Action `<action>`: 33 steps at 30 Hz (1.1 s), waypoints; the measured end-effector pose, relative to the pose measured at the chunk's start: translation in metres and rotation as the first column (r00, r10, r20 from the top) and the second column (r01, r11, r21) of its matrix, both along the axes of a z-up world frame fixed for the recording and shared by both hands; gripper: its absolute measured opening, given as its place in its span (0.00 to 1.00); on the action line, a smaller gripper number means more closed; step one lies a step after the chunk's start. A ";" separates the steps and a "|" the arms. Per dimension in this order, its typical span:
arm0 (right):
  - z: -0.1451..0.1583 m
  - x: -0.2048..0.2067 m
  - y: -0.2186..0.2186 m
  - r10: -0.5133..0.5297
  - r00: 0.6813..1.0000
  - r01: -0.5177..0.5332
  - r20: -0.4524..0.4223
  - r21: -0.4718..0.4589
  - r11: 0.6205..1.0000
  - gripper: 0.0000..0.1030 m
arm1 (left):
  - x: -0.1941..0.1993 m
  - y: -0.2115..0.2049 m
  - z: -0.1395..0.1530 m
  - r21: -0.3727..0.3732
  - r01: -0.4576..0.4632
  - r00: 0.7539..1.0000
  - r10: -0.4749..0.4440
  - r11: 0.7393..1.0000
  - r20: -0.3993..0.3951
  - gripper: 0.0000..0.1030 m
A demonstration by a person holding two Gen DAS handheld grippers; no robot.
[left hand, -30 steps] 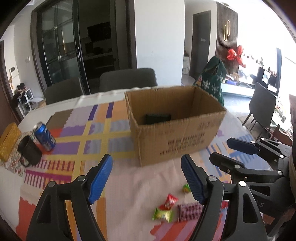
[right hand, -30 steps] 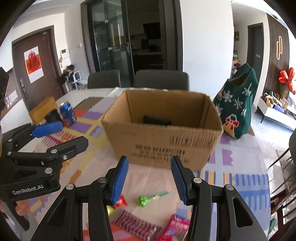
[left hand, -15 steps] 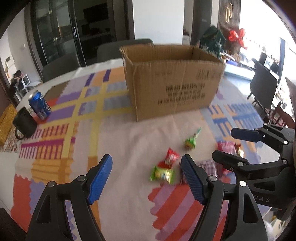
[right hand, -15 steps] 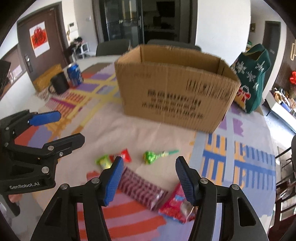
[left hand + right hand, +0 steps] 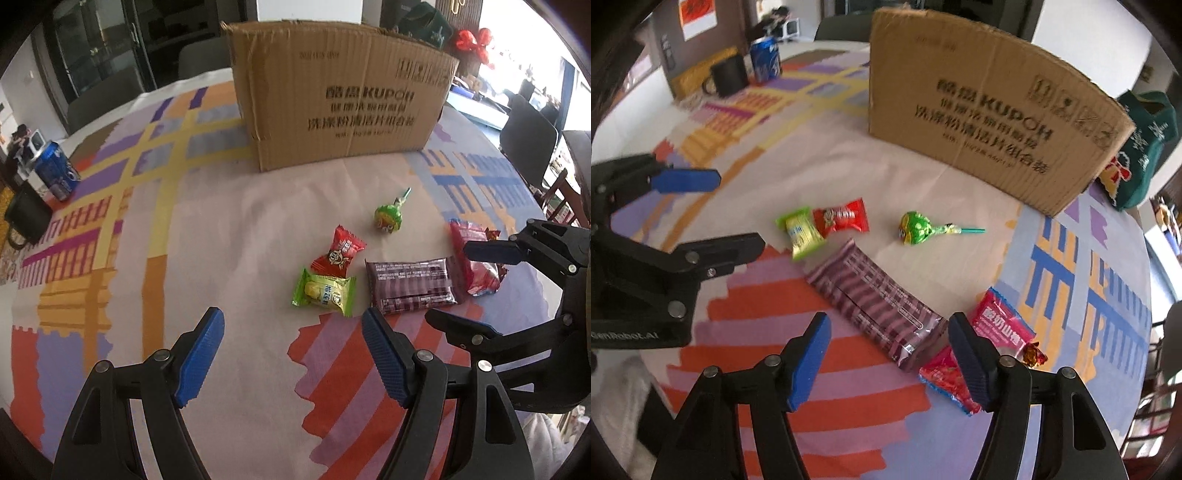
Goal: Organize snacks
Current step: 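Withdraw both tools from the box back to the remaining snacks, then grasp the green-yellow candy with the left tool while the right tool grasps the striped bar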
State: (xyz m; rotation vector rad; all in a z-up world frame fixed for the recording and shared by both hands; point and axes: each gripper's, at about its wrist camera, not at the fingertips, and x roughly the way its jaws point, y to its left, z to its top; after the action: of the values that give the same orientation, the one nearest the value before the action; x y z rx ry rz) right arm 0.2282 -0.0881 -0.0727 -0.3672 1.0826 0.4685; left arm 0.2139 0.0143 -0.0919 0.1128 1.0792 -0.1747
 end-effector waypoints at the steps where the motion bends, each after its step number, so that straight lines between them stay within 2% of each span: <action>1: -0.002 0.001 0.001 0.006 1.000 -0.006 -0.002 -0.008 1.000 0.64 | 0.002 0.001 -0.004 -0.001 -0.001 1.000 0.001 1.000 -0.010 0.74; 9: -0.015 0.005 0.007 0.060 0.998 -0.059 0.025 -0.062 0.996 0.64 | 0.016 -0.003 -0.019 -0.007 0.016 0.999 -0.016 1.000 -0.043 0.74; 14: -0.020 0.012 0.009 0.080 0.997 -0.078 0.022 -0.053 0.996 0.64 | 0.025 -0.006 -0.026 -0.001 0.012 0.998 -0.012 1.000 -0.055 0.74; 20: -0.022 0.026 0.010 0.082 0.996 -0.081 0.023 -0.025 0.996 0.64 | 0.035 -0.004 -0.032 -0.042 -0.007 0.997 0.004 0.999 -0.073 0.72; 26: -0.025 0.036 0.006 0.034 0.999 -0.034 0.001 0.030 0.999 0.64 | 0.036 -0.003 -0.034 -0.064 -0.037 0.997 0.033 0.997 -0.066 0.57; 29: -0.025 0.035 0.002 0.004 1.000 -0.004 -0.004 0.055 0.998 0.64 | 0.033 -0.003 -0.033 -0.075 -0.033 0.998 0.028 0.997 -0.062 0.39; 30: -0.025 0.035 0.002 -0.008 1.000 0.008 -0.006 0.063 0.998 0.64 | 0.033 -0.001 -0.032 -0.088 -0.032 0.998 0.026 0.996 -0.065 0.29; 31: -0.025 0.035 0.002 -0.015 1.000 0.015 -0.006 0.066 0.998 0.64 | 0.032 -0.001 -0.031 -0.100 -0.034 0.997 0.027 0.994 -0.069 0.25; 33: -0.025 0.033 0.003 -0.024 1.000 0.025 -0.006 0.078 0.997 0.54 | 0.030 0.000 -0.031 -0.122 -0.040 0.997 0.031 0.992 -0.075 0.22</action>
State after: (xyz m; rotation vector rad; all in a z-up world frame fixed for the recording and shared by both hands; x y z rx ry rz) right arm 0.2607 -0.0854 -0.0977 -0.2835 1.0696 0.4888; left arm 0.2444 0.0145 -0.1226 -0.0237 1.1394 -0.2147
